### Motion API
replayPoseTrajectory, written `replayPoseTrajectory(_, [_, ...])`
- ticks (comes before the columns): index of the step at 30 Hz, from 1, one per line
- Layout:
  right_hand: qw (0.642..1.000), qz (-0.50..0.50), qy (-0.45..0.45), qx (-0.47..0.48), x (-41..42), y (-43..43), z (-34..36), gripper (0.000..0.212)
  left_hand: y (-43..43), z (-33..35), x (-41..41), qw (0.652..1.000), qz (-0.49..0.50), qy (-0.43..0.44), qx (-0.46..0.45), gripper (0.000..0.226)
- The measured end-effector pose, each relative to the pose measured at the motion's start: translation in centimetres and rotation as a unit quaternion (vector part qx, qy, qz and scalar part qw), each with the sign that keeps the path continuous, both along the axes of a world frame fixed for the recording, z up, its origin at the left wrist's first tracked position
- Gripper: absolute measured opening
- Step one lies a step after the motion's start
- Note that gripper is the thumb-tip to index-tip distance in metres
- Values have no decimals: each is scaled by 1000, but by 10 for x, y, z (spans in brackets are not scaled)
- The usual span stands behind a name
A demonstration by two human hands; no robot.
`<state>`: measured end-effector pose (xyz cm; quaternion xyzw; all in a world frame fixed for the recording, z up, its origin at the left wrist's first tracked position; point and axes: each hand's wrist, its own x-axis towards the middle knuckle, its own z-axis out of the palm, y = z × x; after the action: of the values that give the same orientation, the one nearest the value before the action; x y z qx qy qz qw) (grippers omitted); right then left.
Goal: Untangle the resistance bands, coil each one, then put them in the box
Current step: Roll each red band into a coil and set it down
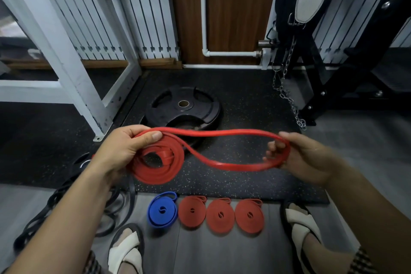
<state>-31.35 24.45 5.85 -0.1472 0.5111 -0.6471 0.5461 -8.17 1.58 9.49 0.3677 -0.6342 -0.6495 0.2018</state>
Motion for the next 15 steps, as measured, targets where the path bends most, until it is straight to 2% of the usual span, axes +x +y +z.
replayPoseTrajectory(1, [995,-8,64,75,2,-1,-1,31,1,3,0,1000,-11,0,2,14])
replayPoseTrajectory(2, [975,-14,148,163,4,-1,-4,25,3,5,0,1000,-24,-2,3,18])
replayPoseTrajectory(4, [902,36,301,309,7,-3,-11,27,7,8,-1,998,-59,-13,2,19])
replayPoseTrajectory(7, [769,179,478,384,12,-6,-22,15,14,7,-8,994,-101,-39,-18,14])
replayPoseTrajectory(8, [746,194,518,371,16,-8,-22,9,17,6,-10,992,-111,-48,-32,11])
replayPoseTrajectory(9, [752,190,538,332,21,-11,-21,13,18,5,-12,989,-122,-58,-55,9])
replayPoseTrajectory(10, [784,169,532,271,27,-17,-18,19,20,4,-15,985,-136,-67,-78,8])
replayPoseTrajectory(12, [861,111,481,124,44,-29,-9,21,24,2,-20,977,-163,-81,-110,8])
replayPoseTrajectory(13, [887,98,446,66,53,-36,-4,24,26,1,-23,974,-175,-82,-119,7])
replayPoseTrajectory(15, [917,107,384,-6,68,-47,0,31,29,1,-28,972,-188,-76,-121,6])
